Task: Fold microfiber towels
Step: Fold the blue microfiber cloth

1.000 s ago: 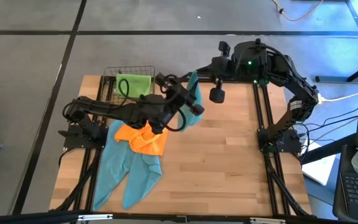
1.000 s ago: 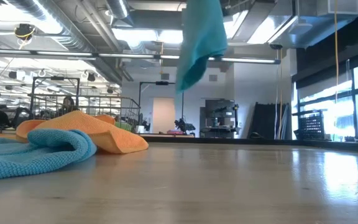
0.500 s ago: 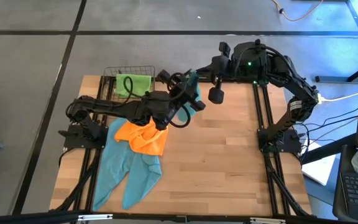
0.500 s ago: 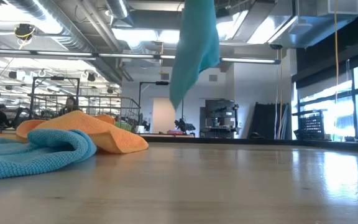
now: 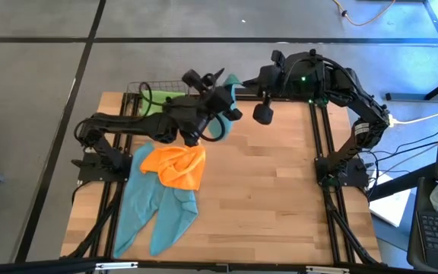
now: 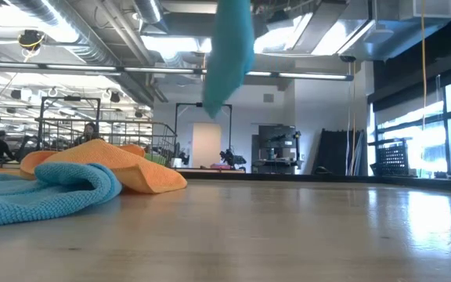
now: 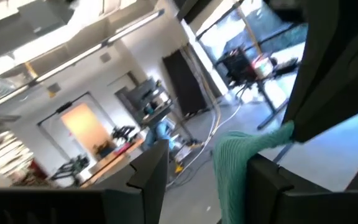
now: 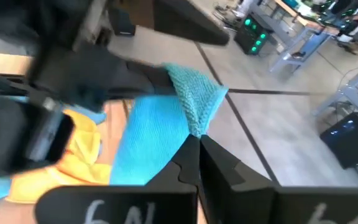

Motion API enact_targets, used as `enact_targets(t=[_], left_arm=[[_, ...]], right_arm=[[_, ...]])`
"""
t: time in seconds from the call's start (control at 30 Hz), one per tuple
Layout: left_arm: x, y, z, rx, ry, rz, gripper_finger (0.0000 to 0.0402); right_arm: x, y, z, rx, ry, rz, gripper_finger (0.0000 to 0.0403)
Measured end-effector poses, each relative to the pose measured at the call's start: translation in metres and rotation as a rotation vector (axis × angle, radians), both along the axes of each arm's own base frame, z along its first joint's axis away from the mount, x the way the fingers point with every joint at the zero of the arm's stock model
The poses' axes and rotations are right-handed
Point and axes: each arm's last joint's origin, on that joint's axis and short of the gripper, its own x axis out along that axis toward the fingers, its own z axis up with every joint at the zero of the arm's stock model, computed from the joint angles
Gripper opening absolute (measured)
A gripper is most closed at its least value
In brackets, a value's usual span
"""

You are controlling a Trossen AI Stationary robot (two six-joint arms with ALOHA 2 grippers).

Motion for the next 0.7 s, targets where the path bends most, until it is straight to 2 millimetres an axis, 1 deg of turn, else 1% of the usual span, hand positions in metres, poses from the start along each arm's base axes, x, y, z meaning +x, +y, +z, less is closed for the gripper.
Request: enact_targets(t=[0.17,0.4,0.53,0.6,0.7], left_arm=[[-0.005,-0.001,0.007,0.007,-0.043,-0.093,0.0153],[-0.002,-0.003,-0.009,-0.065,0.019,-0.142,0.0153],[-0.001,-0.002,-0.013,-0.098,0.021,-0.142,0.0153],[-0.001,-0.002,-0.014,-0.105,0.018,-0.144,0.0153],[0.0,-0.003,-0.015,-0.104,0.031,-0.188,0.0153]], right_arm=[[0.0,-0.004,0.001,0.014,-0.02,-0.025,0.0008],[0.003,-0.006,0.01,-0.042,-0.099,-0.01,0.0008],[0.002,-0.005,0.008,-0.067,-0.06,0.004,0.0008],[0.002,-0.005,0.007,-0.08,-0.044,0.028,0.0008],[0.002,-0.002,0.008,-0.113,-0.026,0.147,0.0008]])
